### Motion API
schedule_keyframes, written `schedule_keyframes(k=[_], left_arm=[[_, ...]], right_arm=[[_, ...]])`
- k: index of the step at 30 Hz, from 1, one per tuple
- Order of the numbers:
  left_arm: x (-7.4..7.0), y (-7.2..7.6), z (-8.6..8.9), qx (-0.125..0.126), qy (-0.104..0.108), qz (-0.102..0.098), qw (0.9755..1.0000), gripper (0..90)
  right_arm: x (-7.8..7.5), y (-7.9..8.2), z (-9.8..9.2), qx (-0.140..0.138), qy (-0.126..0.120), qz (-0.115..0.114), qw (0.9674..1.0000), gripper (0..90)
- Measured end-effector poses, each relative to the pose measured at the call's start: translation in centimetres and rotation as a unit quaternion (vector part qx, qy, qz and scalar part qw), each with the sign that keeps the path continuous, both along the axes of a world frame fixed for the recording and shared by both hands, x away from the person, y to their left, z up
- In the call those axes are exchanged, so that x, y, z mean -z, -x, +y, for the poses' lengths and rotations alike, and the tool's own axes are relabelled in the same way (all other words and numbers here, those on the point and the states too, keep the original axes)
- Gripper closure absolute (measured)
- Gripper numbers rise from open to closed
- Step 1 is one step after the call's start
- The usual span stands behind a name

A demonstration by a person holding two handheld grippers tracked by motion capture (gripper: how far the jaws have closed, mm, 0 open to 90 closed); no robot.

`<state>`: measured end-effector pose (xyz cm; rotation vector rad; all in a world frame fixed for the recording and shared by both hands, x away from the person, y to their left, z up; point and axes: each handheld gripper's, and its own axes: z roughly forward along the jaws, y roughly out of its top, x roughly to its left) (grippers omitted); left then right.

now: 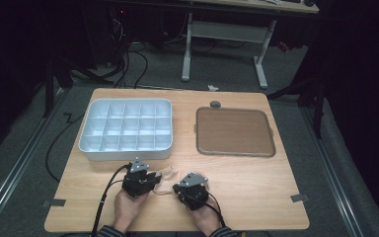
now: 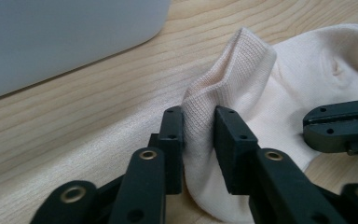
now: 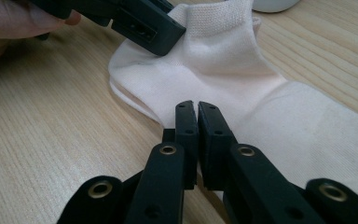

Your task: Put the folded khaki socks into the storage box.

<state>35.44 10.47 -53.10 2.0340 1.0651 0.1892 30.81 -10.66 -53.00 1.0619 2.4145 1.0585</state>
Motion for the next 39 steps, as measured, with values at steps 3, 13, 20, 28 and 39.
schedule_keyframes(k=[3, 13, 20, 28, 39], left_arm=[[0.0, -0.1, -0.1, -0.001, 0.003, 0.004, 1.0000, 77.6], [-0.1, -0.2, 0.2, 0.006, 0.014, 0.014, 0.9998, 81.5], [-0.4, -0.2, 0.6, 0.011, 0.029, 0.017, 0.9994, 81.9], [-0.9, -0.1, 0.9, 0.012, 0.049, 0.018, 0.9985, 82.0], [-2.1, 0.0, 1.2, 0.028, 0.046, 0.012, 0.9985, 82.0]], right_arm=[[0.0, 0.0, -0.1, -0.001, 0.000, 0.002, 1.0000, 87.0], [0.0, 0.0, -0.1, 0.000, -0.003, 0.002, 1.0000, 87.1], [0.0, 0.0, -0.1, 0.000, -0.004, 0.003, 1.0000, 87.1], [0.0, -0.1, -0.1, 0.000, -0.004, 0.005, 1.0000, 87.3], [0.0, -0.1, 0.4, -0.006, -0.001, 0.007, 1.0000, 87.5]])
